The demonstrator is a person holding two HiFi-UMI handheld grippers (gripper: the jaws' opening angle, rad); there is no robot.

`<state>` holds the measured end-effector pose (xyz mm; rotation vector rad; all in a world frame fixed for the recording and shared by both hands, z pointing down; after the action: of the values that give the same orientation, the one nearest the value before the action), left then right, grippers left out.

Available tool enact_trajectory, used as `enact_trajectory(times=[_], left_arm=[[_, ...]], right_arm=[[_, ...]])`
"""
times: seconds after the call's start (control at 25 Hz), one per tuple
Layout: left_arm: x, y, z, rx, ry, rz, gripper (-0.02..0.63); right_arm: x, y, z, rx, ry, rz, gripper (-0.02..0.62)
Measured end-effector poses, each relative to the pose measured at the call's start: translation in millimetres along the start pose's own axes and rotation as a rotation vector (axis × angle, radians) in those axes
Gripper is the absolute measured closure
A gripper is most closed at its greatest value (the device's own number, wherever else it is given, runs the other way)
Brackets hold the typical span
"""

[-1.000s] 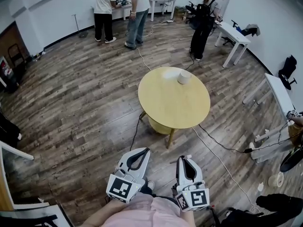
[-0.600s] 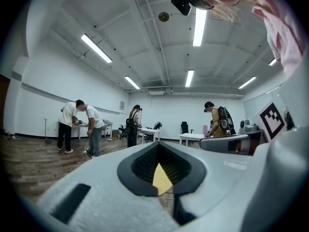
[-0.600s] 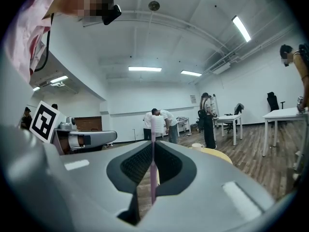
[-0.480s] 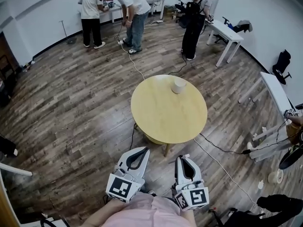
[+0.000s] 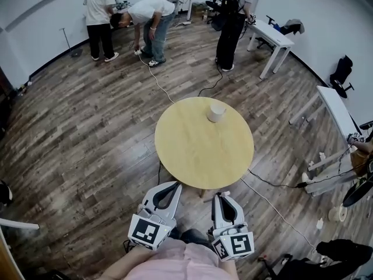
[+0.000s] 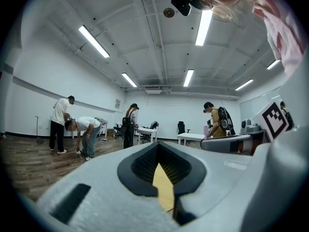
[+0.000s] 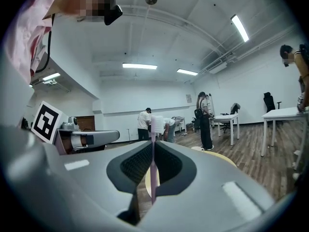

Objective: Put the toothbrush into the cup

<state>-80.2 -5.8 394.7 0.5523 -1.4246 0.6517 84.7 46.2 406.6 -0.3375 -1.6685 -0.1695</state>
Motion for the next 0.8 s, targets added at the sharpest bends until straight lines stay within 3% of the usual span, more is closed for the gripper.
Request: enact_trajectory(times=[0.08, 0.24, 0.52, 0.64, 0.8], left_arm=[[-2, -8, 6, -0.004, 0.005, -0.024, 0.607], [10, -22, 12, -0.016, 0.031, 0.048, 0.607], [-1, -78, 17, -0.060, 0.042, 0.031, 0.607], [-8, -102, 14, -0.073, 0.023, -0.030, 0.607], [0, -124, 8, -0.100, 0.027, 0.006, 0.607]], right_arm=[[1, -7, -4, 0.002, -0.004, 0.009, 0.575], [1, -21, -17, -0.008, -0.010, 0.022, 0.575], [-13, -59, -65, -0.064, 0.004, 0.025, 0.575], [-22, -72, -88, -0.088, 0.017, 0.015, 0.574], [-22, -85, -116, -0.115, 0.018, 0.012, 0.575]])
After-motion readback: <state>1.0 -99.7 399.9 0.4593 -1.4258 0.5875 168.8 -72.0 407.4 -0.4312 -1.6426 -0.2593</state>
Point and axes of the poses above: the fingertips, and each gripper's own axes: y backward along the fingers, z to its left, x out of its underside, the point moved 6 cm from there along y, backward along the fingers, and after that the axes turned 1 degree about y, right-handed, at the moved point
